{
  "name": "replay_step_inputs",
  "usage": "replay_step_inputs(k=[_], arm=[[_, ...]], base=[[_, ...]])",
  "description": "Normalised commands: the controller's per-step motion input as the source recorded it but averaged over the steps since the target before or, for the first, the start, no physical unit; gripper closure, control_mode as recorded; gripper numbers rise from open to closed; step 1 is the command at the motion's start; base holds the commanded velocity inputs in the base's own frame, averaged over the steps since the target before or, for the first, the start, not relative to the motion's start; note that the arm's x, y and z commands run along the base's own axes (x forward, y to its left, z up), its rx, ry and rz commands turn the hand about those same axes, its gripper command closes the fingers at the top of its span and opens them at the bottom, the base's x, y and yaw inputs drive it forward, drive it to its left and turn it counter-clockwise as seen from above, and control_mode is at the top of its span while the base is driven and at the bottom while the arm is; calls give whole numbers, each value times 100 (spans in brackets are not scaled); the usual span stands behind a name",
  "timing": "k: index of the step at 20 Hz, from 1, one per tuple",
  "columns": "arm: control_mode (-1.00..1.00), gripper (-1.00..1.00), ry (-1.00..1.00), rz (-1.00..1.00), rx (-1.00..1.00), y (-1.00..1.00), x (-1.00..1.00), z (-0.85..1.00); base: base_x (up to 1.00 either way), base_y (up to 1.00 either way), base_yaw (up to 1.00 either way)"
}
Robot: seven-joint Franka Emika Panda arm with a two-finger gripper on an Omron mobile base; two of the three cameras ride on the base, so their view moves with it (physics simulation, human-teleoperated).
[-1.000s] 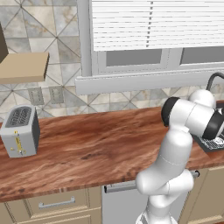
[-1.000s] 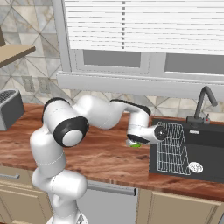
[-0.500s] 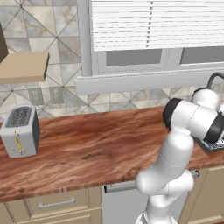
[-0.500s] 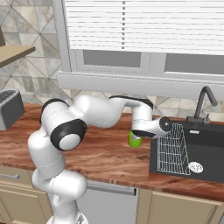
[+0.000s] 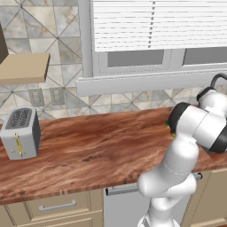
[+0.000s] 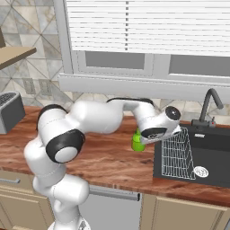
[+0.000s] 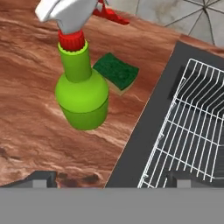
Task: Locate and retrieve the sponge and spray from the cabinet. Place them next to the sink.
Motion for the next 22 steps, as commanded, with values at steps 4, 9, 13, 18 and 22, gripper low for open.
replay_step_inputs(k=[4,9,13,18,22], arm=[[-100,-100,33,-16,-2,-11,-26,18],[-100,-100,4,-25,1,-10,-49,22],[-100,-100,-9,-25,0,0,-49,42],[-100,-100,-10,-30,-9,1,-37,16],[-100,-100,-4,-29,-9,0,-38,16]], base=[[0,0,0],[0,0,0],[0,0,0],[0,0,0],[0,0,0]])
